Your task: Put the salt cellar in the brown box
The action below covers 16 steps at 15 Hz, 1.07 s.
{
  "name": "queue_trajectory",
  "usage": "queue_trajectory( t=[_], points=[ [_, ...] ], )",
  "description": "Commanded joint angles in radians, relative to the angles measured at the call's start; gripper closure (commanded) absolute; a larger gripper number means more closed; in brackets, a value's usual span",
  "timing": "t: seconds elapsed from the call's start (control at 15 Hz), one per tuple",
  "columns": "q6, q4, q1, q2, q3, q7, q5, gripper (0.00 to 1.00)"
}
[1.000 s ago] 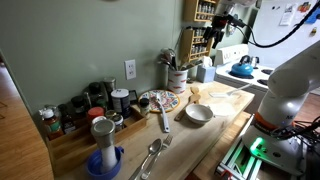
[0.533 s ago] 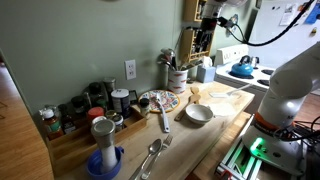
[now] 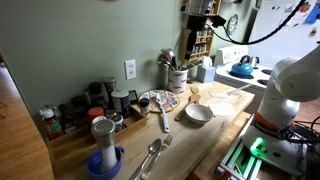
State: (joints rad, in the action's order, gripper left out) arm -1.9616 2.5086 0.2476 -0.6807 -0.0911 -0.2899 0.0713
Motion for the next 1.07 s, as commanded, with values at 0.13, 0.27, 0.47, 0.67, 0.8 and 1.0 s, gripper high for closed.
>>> queue_trajectory(
  t=[0.13,0.27,0.47,0.67,0.8,1.0],
  points=[
    [-0.114,0.063,0.178,-0.029,-0.036,-0.12,0.108,0.0],
    [-0.207,0.078,0.236,-0.008,-0.037,-0.173,0.159,0.0],
    [-0.238,0.098,0.331,0.023,-0.012,-0.296,0.237,0.0],
    [-0.214,0.079,0.311,0.023,-0.032,-0.253,0.212,0.0],
    [-0.215,0.081,0.316,0.027,-0.028,-0.267,0.215,0.0],
    [-0.215,0.081,0.315,0.027,-0.024,-0.272,0.216,0.0]
  ],
)
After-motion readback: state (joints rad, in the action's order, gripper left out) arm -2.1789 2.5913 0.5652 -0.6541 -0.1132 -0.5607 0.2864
